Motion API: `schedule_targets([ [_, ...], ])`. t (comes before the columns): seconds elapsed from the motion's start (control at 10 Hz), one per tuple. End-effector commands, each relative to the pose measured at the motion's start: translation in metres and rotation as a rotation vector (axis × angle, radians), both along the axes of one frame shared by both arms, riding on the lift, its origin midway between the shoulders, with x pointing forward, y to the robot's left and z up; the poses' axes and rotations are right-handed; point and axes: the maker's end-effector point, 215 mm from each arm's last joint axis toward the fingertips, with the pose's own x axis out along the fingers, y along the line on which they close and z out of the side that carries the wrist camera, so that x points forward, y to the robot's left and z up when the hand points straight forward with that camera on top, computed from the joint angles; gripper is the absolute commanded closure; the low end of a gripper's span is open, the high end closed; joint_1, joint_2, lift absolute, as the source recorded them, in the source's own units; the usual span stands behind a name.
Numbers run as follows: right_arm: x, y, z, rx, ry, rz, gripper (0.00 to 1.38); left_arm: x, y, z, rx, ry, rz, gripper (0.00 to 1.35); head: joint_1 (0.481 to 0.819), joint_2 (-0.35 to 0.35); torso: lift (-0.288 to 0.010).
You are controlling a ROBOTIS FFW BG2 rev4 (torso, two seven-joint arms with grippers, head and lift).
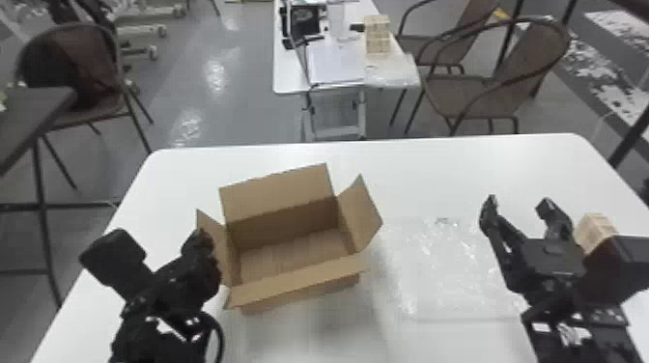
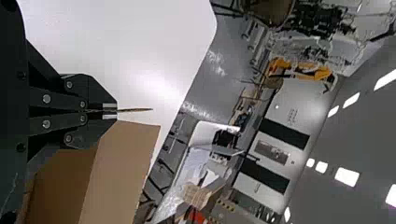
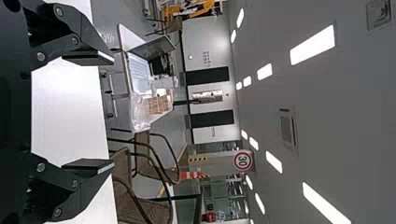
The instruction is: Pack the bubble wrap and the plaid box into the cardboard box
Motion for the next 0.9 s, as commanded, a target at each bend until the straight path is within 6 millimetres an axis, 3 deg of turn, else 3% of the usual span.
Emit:
schedule_targets([
  [0.0, 0.000, -0.001, 0.001, 0.000, -0.001, 0.000, 0.48, -0.015, -0.001, 0.015, -0.008, -0.071, 0.087, 1.22, 0.695, 0.100, -0.099],
  [0.3, 0.000, -0.001, 0.003, -0.001, -0.006, 0.002, 0.48, -0.037, 0.009, 0.020, -0.017, -0.113, 0.235, 1.22, 0.695, 0.115, -0.099],
  [0.8, 0.000, -0.001, 0.003, 0.001, 0.004, 0.007, 0.48, -0.065, 0.015, -0.001, -0.090, -0.121, 0.373, 1.22, 0.695, 0.130, -0.099],
])
